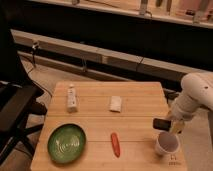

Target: Place the eraser in the ceramic cup

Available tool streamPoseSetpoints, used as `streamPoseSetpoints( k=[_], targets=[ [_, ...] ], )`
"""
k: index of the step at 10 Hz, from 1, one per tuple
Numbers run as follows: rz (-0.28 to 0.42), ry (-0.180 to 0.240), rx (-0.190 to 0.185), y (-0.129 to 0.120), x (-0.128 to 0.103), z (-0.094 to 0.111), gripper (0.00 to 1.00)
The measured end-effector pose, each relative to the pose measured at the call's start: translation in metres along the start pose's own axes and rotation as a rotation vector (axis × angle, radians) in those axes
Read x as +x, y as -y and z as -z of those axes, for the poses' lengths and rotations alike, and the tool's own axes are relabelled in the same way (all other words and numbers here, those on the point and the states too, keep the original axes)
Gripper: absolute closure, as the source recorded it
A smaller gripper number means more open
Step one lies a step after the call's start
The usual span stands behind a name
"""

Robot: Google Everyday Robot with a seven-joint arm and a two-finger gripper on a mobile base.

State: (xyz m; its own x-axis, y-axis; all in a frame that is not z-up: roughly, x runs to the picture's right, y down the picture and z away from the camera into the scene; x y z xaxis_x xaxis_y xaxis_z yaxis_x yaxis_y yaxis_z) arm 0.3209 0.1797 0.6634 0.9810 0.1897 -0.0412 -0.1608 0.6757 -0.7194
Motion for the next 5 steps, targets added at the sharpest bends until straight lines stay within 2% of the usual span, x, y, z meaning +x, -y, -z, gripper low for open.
streamPoseSetpoints(
  k=[2,5],
  targets=[
    [0.007,0.033,-0.002,-0.005,0.002,-0.002,1.00],
    [0.025,0.045,-0.009,-0.013,0.003,-0.010,1.00]
  ],
)
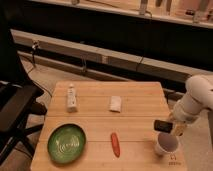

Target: Place the eraser in the ceramic cup

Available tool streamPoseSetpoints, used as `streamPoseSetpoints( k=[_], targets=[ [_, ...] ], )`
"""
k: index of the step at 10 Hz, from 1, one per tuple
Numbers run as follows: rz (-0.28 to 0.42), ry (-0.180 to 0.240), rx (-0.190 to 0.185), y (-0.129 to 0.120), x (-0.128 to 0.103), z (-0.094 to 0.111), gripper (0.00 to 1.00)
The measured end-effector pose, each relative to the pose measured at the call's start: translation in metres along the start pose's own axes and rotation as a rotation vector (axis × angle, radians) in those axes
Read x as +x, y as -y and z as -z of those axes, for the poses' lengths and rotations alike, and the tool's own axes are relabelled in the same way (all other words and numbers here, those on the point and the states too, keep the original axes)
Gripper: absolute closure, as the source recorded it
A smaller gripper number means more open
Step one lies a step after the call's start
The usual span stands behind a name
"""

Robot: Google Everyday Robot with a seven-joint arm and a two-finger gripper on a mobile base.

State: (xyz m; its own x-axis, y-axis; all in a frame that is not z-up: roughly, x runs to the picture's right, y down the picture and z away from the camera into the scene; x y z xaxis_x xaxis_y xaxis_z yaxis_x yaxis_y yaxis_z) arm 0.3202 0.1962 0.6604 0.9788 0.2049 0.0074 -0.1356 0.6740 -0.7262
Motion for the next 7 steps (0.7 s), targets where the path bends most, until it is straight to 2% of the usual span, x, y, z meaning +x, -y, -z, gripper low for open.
streamPoseSetpoints(
  k=[2,3,7],
  targets=[
    [0.010,-0.024,-0.011,-0.009,0.003,-0.008,0.98],
    [0.006,-0.034,-0.010,-0.011,0.005,-0.010,0.93],
    [-0.037,-0.064,0.002,-0.024,0.025,-0.012,0.53]
  ],
)
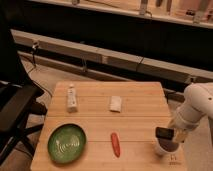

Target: Place the eraser in the ceramic cup

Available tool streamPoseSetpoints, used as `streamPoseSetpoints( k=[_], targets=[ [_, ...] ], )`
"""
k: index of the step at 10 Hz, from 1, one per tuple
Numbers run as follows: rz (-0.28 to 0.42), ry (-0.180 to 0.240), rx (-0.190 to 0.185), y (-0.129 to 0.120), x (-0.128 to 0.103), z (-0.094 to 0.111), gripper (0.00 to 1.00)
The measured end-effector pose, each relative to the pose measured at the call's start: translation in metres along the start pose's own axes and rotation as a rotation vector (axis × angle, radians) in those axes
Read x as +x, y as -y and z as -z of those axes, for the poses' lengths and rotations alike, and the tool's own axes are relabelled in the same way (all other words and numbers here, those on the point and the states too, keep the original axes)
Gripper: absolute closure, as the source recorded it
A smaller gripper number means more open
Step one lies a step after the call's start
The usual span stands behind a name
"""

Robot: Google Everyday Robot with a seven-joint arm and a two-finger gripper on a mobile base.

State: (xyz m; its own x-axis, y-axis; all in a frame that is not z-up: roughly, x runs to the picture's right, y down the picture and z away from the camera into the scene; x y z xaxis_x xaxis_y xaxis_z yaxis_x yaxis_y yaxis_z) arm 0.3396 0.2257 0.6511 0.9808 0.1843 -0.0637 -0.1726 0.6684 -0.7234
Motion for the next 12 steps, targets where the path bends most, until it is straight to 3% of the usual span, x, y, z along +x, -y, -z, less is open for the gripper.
streamPoseSetpoints(
  k=[2,3,12],
  targets=[
    [-0.016,-0.005,-0.001,-0.005,0.007,-0.001,0.36],
    [-0.019,-0.004,-0.002,-0.006,0.008,-0.001,0.34],
    [-0.038,0.009,0.001,-0.015,0.017,-0.002,0.34]
  ],
)
